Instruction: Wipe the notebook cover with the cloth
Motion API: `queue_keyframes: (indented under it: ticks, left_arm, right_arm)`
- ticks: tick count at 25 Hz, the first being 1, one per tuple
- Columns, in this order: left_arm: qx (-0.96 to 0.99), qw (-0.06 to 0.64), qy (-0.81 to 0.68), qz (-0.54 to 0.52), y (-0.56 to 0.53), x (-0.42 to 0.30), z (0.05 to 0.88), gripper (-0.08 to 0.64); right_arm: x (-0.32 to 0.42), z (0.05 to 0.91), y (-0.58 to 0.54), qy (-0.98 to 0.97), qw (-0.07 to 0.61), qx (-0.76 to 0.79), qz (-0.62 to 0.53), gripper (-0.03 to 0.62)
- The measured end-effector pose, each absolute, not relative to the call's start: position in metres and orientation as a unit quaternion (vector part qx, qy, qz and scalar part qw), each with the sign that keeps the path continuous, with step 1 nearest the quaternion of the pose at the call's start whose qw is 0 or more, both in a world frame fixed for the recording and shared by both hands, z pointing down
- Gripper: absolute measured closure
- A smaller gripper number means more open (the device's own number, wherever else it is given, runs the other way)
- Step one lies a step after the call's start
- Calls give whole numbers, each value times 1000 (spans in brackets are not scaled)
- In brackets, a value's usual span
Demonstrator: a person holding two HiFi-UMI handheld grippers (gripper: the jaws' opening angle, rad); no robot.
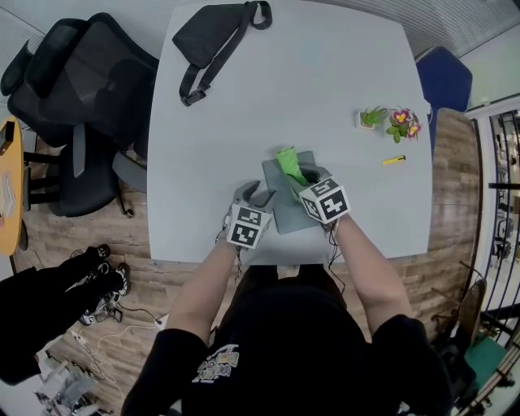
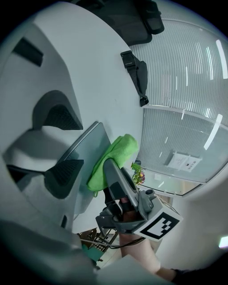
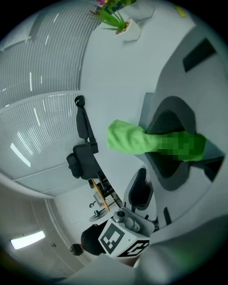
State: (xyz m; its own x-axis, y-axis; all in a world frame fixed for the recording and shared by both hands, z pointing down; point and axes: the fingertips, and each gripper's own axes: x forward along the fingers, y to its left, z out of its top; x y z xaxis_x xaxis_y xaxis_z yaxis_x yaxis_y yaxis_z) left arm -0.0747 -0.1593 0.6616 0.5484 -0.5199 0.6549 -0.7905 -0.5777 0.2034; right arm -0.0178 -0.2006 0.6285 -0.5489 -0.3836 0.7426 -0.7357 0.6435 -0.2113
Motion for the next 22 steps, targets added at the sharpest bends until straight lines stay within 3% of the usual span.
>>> queue_keyframes:
  ticks: [11,22]
  left_arm:
    - [846,242,-386,275,-160,-74,658,351]
    - [845,243,-387,277,-160,-75,660,351]
  right_arm:
    - [-68,638,-173,-865,411,204,204,482]
    - [-57,650,-177,-837,382,223,323,482]
